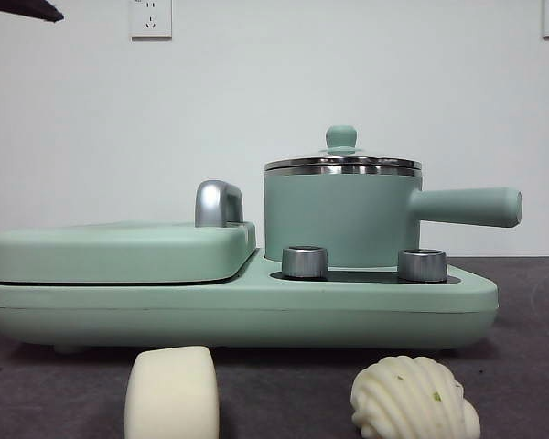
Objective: Put the buns in a small steamer
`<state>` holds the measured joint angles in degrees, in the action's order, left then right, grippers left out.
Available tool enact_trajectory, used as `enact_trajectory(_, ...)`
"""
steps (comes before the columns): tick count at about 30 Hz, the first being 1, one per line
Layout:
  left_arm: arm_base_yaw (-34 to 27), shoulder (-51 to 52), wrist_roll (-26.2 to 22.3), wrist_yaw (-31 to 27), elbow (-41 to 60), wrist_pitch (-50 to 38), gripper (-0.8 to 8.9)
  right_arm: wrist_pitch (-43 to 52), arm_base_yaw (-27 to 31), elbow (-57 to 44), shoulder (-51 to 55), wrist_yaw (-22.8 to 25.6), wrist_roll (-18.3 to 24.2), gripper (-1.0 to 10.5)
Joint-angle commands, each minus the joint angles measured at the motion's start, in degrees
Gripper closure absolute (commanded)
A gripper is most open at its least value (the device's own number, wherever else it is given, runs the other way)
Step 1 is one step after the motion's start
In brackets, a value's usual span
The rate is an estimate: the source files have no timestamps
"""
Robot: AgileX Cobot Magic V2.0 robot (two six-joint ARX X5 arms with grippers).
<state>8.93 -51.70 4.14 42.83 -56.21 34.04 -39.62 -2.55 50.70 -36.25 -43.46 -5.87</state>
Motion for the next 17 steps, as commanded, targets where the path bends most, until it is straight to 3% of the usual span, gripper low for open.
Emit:
enact_trajectory(1, 0.2, -0.4, 1.3, 0.5, -1.4, -0.9, 3.13, 0.6, 0.0, 0.9, -0.4, 0.2, 0.6, 5.1)
enact_trajectory(11, 1.6, -2.4, 7.1, 0.4, -2.0, -3.0, 3.23, 0.5, 0.0, 0.9, -0.3, -0.1, -1.0, 5.1)
enact_trajectory(17, 4.3, -8.7, 7.8, 0.2, -7.0, -0.9, 3.67, 0.5, 0.0, 0.9, -0.3, -0.6, -1.0, 5.1)
